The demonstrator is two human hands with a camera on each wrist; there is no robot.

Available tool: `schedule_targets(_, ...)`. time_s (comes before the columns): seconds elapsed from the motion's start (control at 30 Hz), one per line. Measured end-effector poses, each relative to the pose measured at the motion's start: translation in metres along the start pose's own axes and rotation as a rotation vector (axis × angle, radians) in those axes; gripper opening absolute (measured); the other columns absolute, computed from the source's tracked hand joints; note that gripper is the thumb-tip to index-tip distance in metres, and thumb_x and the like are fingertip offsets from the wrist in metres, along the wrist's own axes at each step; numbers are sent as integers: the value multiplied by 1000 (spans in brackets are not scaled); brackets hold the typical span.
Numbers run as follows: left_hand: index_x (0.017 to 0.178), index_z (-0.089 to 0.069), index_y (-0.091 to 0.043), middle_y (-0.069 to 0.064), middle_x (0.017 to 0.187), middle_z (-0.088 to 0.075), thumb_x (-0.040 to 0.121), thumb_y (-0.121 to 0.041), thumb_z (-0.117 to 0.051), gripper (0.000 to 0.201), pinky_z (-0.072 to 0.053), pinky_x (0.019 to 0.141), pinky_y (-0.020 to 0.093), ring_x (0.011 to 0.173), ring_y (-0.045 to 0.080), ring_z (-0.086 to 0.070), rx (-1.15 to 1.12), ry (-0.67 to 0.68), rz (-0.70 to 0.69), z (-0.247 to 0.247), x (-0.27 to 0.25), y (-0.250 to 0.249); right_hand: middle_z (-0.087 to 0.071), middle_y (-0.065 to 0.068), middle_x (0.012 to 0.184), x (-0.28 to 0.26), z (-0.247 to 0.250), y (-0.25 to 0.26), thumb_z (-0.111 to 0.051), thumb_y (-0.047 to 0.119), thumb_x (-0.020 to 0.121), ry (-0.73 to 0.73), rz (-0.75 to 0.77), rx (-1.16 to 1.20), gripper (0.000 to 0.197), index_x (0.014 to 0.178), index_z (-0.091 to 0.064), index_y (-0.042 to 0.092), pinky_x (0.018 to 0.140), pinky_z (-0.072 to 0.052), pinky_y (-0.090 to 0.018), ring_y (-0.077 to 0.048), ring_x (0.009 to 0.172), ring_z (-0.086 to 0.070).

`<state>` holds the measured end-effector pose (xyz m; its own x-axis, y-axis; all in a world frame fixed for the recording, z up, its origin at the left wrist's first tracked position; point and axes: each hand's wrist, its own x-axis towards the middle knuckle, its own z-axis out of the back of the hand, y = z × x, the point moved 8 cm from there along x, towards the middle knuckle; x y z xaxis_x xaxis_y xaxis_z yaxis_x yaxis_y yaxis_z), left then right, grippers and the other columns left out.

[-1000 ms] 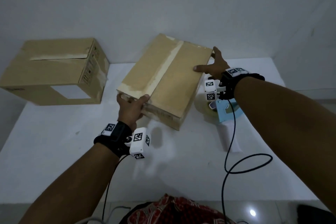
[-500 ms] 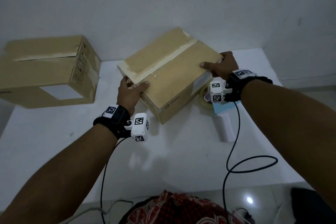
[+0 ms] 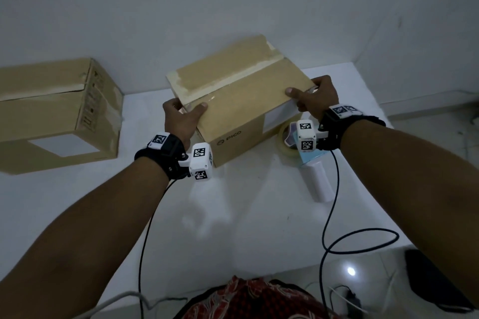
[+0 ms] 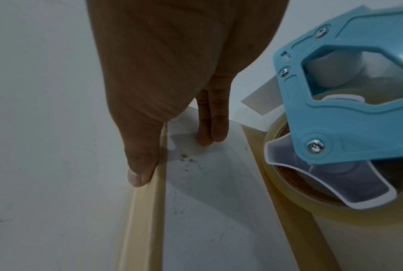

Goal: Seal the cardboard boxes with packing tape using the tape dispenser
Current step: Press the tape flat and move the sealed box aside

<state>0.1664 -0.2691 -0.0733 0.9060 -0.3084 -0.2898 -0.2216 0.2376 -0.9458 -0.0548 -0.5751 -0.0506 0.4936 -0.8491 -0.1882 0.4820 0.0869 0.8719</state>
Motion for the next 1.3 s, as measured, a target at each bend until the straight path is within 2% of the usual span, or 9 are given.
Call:
schedule_targets(0.1,129,-45,-24,-7,123,-56,64,-40,-87,79,-55,91,43,110,21,-62,-73,60,-9,-9,4,0,-68,-12,104,1,7,-7,-84,52,65,-26,-2,36,72,114,-45,14,45,-50,-17,-22,76,-72)
schedule_targets(0.2,138,-45,-34,-13,116,-57,73,-28,-85,76,-58,82,36,106,14,-63,-45,208,-26,-33,0,-5,-69,-15,101,3,19,-17,-84,51,64,-91,-12,99,71,111,-46,14,58,-61,-33,-27,73,-73)
schedule_targets(0.3,133,-44,-50,1,125,-61,58,-41,-92,90,-58,84,47,109,25,-65,-42,348,-3,-64,-1,-8,-67,-14,102,8,36,-27,-85,54,59,-149,-30,120,73,108,-46,16,64,-63,-44,-28,73,-73)
schedule_targets(0.47,143,-33,-29,2,129,-59,61,-47,-89,102,-54,91,43,112,23,-62,69,325,7,-104,12,-19,-64,-14,109,19,67,-42,-84,50,64,-232,-71,139,69,109,-45,16,65,-63,-41,-28,80,-72)
schedule_targets(0.6,138,-30,-18,5,132,-52,72,-37,-85,88,-52,95,42,111,22,-58,86,333,40,-139,21,-22,-64,-8,108,33,94,-65,-80,74,44,-336,-151,130,91,110,-46,24,72,-62,-43,-27,87,-71)
schedule_targets(0.7,142,-29,-23,3,136,-49,71,-33,-86,91,-53,95,45,115,23,-57,74,413,22,-160,24,-26,-62,-8,110,45,108,-78,-77,78,40,-368,-170,120,91,107,-45,27,75,-61,-43,-28,87,-70)
schedule_targets(0.93,148,-27,-37,4,130,-56,51,-61,-86,116,-58,85,46,112,25,-62,181,477,2,-177,22,-28,-58,-4,116,43,119,-84,-74,81,44,-441,-157,143,98,119,-48,24,77,-61,-44,-26,92,-69)
schedule_targets(1.17,146,-33,-31,3,124,-59,73,-46,-81,88,-60,80,44,107,24,-64,219,532,-57,-205,8,-41,-55,-4,131,59,140,-101,-57,97,37,-494,-168,77,125,137,-43,23,89,-56,-49,-31,105,-66)
schedule_targets(1.3,135,-42,-38,3,125,-63,47,-75,-80,102,-60,78,47,105,25,-66,245,545,-67,-220,21,-28,-43,-2,150,55,136,-112,-54,96,44,-439,-196,61,129,148,-27,24,102,-49,-48,-25,124,-57)
